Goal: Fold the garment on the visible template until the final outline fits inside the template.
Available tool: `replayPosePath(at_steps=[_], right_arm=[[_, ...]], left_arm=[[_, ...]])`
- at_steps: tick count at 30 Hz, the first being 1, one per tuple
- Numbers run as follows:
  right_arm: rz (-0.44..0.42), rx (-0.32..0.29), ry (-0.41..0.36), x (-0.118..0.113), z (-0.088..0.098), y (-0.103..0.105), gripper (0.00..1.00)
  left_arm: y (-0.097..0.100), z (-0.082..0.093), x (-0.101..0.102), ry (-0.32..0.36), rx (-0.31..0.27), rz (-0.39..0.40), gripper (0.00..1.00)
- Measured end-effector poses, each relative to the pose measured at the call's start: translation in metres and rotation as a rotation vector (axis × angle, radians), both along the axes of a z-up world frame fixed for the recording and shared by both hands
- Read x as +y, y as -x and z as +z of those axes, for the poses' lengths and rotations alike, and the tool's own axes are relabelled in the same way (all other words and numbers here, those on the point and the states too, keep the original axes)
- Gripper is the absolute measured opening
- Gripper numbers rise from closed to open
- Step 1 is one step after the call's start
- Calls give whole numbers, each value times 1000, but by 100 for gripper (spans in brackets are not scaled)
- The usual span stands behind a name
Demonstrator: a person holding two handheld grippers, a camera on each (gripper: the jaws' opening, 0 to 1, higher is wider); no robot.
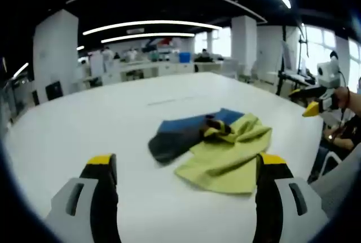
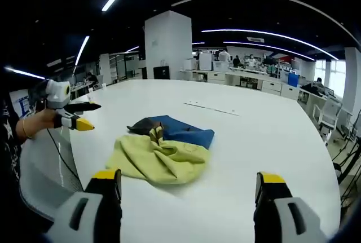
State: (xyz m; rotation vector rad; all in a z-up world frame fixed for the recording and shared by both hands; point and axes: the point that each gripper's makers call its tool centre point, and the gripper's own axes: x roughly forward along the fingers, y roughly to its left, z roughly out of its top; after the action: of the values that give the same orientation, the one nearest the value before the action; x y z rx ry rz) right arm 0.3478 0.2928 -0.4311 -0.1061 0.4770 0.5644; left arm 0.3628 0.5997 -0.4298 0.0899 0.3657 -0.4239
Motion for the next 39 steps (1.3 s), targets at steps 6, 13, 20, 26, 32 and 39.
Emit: replayPosePath(at_steps=[6,13,20,26,32,39], right_arm=[[1,2,1,0,0,-1,99],[1,0,4,0,1,-1,99],[2,-1,5,0,1,0,99],[7,2,8,0,0,1,99],[11,3,9,1,1,2,99],[16,1,9,3,1,2,99]], left_arm=[[1,0,-1,-1,3,0,99],[1,1,-1,0,3,-1,99],[1,0,0,2,3,0,99],[1,0,0,1,4,-1,98],[1,-1,0,0,5,-3,98],[1,0,1,-1,3,0,98]])
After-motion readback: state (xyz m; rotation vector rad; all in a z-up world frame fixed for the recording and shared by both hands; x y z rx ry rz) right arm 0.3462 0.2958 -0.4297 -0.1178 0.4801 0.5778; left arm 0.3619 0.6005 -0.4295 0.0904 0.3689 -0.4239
